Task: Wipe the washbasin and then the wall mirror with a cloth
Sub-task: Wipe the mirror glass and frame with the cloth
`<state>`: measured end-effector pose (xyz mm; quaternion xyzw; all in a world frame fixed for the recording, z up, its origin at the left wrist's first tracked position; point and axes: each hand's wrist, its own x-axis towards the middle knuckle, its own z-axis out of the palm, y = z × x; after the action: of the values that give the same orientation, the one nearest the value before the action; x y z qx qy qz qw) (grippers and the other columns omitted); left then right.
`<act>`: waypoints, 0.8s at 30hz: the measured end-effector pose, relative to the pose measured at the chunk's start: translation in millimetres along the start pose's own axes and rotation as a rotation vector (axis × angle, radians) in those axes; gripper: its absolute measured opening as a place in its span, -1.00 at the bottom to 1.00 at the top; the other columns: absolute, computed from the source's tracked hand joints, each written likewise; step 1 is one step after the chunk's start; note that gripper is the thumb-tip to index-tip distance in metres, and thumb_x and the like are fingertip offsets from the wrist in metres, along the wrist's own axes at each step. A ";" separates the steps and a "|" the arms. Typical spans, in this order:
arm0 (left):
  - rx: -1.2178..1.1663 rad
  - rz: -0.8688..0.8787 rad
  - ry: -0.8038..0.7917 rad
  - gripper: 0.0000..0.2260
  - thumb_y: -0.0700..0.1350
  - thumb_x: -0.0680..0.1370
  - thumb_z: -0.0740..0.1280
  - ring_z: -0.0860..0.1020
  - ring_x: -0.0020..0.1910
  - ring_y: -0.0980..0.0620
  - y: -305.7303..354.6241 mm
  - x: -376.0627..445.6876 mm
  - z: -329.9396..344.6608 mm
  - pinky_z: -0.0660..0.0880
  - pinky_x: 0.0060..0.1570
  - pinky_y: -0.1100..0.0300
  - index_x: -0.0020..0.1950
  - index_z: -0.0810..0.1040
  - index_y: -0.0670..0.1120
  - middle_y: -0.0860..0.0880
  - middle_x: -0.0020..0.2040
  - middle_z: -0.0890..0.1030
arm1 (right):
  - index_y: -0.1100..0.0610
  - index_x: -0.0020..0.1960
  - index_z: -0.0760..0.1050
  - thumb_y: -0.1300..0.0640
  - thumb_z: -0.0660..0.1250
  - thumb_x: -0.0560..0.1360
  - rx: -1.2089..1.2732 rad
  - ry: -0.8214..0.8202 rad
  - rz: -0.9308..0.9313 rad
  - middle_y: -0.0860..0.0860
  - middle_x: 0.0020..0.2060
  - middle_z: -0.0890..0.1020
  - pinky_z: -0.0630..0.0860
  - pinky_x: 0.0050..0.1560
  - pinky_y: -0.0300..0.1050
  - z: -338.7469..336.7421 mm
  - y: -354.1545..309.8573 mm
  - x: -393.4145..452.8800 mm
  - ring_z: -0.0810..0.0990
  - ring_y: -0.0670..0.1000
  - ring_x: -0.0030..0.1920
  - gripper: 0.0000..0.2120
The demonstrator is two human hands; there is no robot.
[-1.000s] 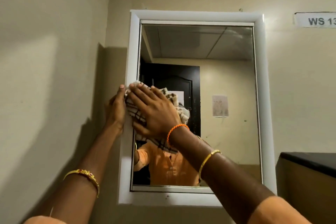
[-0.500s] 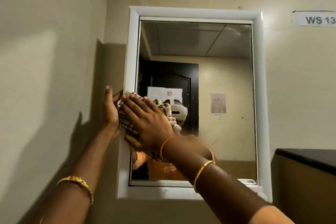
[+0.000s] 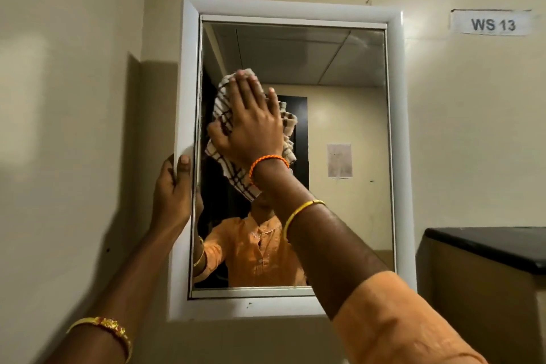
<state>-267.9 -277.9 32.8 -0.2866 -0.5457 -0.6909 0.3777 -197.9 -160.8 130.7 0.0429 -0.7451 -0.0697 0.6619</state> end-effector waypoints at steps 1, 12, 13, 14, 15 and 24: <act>0.034 0.015 0.014 -0.66 0.19 0.57 0.11 0.48 -0.28 0.00 0.0 -1.1 0.3 0.42 -0.19 0.08 0.04 0.46 -0.05 0.02 -0.27 0.50 | 0.11 0.51 0.15 -0.18 0.19 0.43 0.014 0.031 0.048 0.06 0.52 0.18 -0.08 0.50 0.08 -3.5 10.6 0.1 0.08 0.04 0.53 -0.26; 0.201 0.048 0.112 -0.62 0.10 0.62 0.09 0.47 -0.18 0.01 10.7 -12.0 5.4 0.35 -0.15 0.19 0.04 0.47 -0.20 -0.04 -0.17 0.49 | 0.11 0.53 0.09 -0.21 -0.07 0.37 -0.022 0.199 0.419 0.05 0.53 0.14 -0.05 0.51 -0.01 -43.2 110.3 -35.6 0.05 0.01 0.53 -0.21; 0.209 0.050 0.121 -0.62 0.10 0.62 0.09 0.48 -0.17 0.01 11.8 -12.8 6.2 0.34 -0.15 0.20 0.05 0.48 -0.20 -0.04 -0.17 0.50 | 0.11 0.53 0.08 -0.21 -0.05 0.38 -0.016 0.195 0.426 0.06 0.53 0.13 -0.04 0.51 -0.01 -41.0 101.9 -34.5 0.04 0.02 0.54 -0.22; 0.219 0.048 0.133 -0.62 0.10 0.62 0.09 0.48 -0.17 0.01 12.6 -13.2 7.1 0.35 -0.15 0.20 0.06 0.48 -0.20 -0.05 -0.15 0.51 | 0.12 0.53 0.07 -0.21 -0.02 0.40 -0.007 0.178 0.414 0.06 0.53 0.12 -0.04 0.52 -0.01 -37.4 90.9 -32.9 0.04 0.02 0.54 -0.23; 0.227 0.044 0.145 -0.61 0.11 0.62 0.09 0.48 -0.16 0.01 13.6 -14.2 8.2 0.35 -0.14 0.20 0.09 0.48 -0.20 -0.05 -0.14 0.52 | 0.13 0.53 0.07 -0.20 0.03 0.41 0.003 0.152 0.378 0.07 0.53 0.12 -0.04 0.51 0.00 -32.3 77.2 -32.1 0.05 0.03 0.53 -0.24; 0.300 0.105 0.151 -0.59 0.09 0.62 0.09 0.54 -0.04 -0.17 12.8 -13.7 2.1 0.36 -0.10 0.16 0.09 0.47 -0.25 -0.20 -0.09 0.55 | 0.11 0.53 0.09 -0.22 0.17 0.44 -0.027 -0.047 -0.026 0.06 0.53 0.11 -0.07 0.52 0.07 -3.4 12.0 -33.3 0.01 0.04 0.54 -0.24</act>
<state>-249.7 -274.5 29.1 -0.2025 -0.5971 -0.6007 0.4916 -190.2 -143.9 100.3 0.0420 -0.7588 -0.0894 0.6438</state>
